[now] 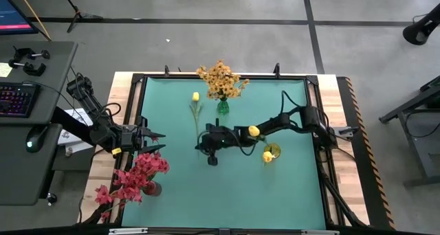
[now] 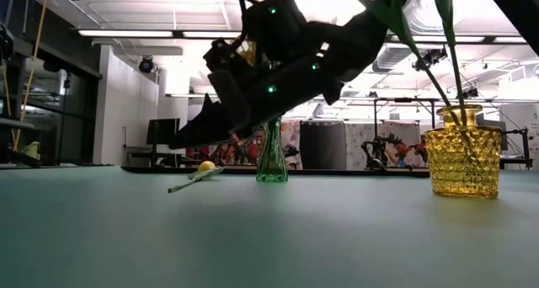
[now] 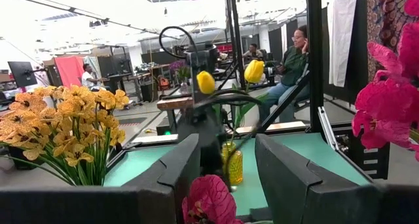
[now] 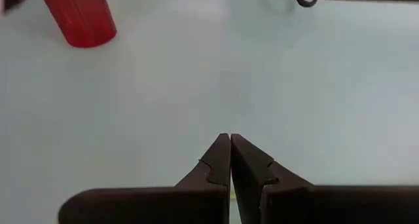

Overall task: Sort flowers into vase by color
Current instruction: Put the light yellow flower into the yellow flower

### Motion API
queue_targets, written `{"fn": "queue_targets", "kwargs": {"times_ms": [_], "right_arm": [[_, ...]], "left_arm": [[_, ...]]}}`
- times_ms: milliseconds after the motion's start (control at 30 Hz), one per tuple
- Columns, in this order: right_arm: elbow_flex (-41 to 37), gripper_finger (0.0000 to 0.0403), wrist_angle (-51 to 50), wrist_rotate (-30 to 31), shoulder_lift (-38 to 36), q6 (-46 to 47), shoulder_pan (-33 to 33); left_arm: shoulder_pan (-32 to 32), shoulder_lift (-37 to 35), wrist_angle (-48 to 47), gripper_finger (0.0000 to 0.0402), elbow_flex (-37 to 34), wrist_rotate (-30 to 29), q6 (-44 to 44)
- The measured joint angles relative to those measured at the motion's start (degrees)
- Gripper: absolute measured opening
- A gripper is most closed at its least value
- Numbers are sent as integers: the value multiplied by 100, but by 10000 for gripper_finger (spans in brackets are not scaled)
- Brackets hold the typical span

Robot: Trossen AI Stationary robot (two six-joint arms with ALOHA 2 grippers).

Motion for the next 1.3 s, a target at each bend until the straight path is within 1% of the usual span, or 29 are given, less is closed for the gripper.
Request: {"fn": "queue_targets", "kwargs": {"times_ms": [133, 333, 567, 767, 933, 1100, 1233, 1300], "right_arm": [[0, 0, -2, 381, 0, -241, 108], [0, 0, 74, 441, 51, -181, 9], [-7, 0, 536, 491, 499, -128, -104], [0, 0, 609, 689, 722, 111, -120], [4, 0, 544, 685, 734, 115, -121], [4, 0, 425, 312, 684, 128, -102], [6, 0, 91, -359, 603, 153, -33], [9, 0, -207, -539, 534, 151, 1]], "left_arm": [[0, -1, 2, 136, 0, 0, 0], [0, -1, 3, 136, 0, 0, 2], [0, 0, 4, 136, 0, 0, 2], [0, 0, 0, 136, 0, -2, 4], [0, 0, -2, 136, 0, -2, 4], [0, 0, -7, 136, 0, -1, 2], [2, -2, -66, 136, 0, 0, 2], [0, -2, -107, 136, 0, -1, 0]]}}
